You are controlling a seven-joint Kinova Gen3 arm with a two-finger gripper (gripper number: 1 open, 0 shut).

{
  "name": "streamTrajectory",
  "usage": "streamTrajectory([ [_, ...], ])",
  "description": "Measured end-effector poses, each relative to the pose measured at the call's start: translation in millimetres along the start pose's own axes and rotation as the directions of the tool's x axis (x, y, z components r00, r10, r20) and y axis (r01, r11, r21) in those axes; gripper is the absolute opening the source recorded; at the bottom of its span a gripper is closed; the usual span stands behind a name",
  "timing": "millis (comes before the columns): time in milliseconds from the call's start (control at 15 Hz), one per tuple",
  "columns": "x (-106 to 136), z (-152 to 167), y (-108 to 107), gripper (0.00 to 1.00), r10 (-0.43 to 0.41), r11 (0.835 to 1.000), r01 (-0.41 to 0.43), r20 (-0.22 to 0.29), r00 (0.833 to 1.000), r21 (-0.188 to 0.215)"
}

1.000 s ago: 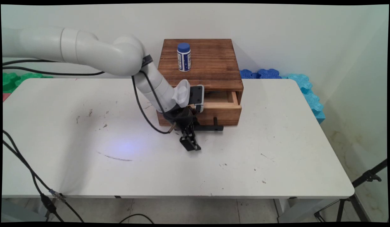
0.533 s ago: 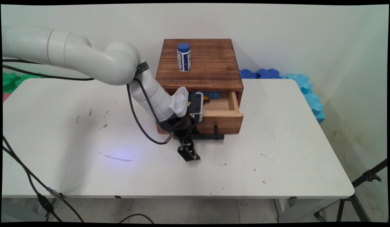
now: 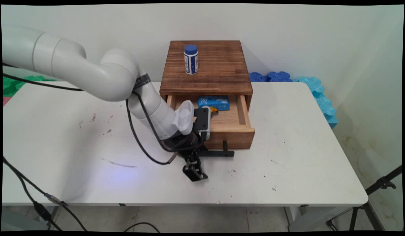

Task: Open the drawer

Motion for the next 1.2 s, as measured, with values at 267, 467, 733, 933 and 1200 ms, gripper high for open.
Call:
streamTrajectory([
  [267,1,-3,19,1.00,-0.008,1.000,0.008,0.001,1.000,-0.006],
  [467,2,-5,35,1.00,-0.013,1.000,0.013,0.002,1.000,-0.012],
  [733,2,-10,56,1.00,-0.007,1.000,0.007,-0.001,1.000,-0.025],
  [933,2,-13,68,1.00,0.000,0.999,0.000,-0.004,1.000,-0.033],
  [1200,2,-19,85,1.00,0.013,0.999,-0.013,-0.011,1.000,-0.044],
])
